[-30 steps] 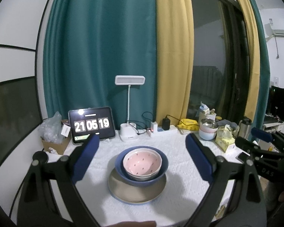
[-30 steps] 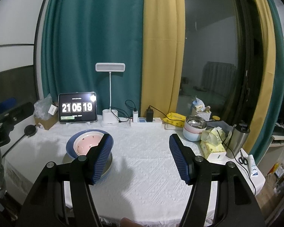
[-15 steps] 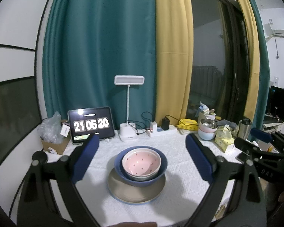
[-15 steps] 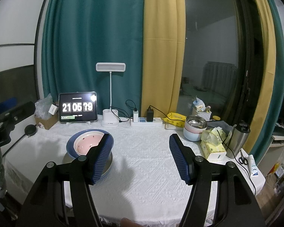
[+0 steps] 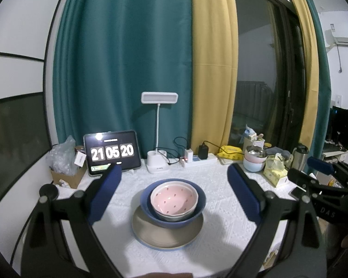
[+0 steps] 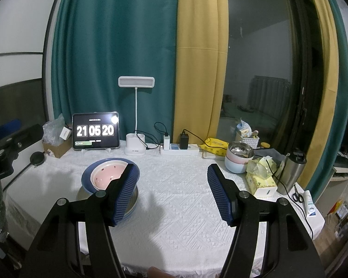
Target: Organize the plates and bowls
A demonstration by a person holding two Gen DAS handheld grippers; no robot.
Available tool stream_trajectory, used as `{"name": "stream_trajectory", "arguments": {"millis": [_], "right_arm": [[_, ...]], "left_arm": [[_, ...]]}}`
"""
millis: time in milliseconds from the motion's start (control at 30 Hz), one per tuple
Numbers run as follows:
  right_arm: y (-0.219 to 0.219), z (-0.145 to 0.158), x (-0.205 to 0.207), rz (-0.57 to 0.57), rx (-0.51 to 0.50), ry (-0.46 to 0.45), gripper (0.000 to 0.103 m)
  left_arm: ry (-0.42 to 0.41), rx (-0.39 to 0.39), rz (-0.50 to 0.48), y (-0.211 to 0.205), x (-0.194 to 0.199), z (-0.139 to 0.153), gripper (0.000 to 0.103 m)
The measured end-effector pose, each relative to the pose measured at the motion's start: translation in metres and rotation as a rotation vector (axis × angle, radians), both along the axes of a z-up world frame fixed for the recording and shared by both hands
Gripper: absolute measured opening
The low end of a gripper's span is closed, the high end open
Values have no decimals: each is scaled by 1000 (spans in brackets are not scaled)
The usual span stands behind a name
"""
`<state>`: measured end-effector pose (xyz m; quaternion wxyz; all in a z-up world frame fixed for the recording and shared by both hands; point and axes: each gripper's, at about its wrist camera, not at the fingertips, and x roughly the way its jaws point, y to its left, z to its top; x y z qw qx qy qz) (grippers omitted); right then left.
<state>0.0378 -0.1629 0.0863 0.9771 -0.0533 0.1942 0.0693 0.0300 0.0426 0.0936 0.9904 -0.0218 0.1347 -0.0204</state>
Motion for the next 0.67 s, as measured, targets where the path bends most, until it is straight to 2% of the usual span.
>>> {"name": "stream_trajectory", "arguments": {"millis": [667], "right_arm": [[0,-2,4,-1,4,9,66]], "left_arm": [[5,5,-2,1,5,-6,94]]}}
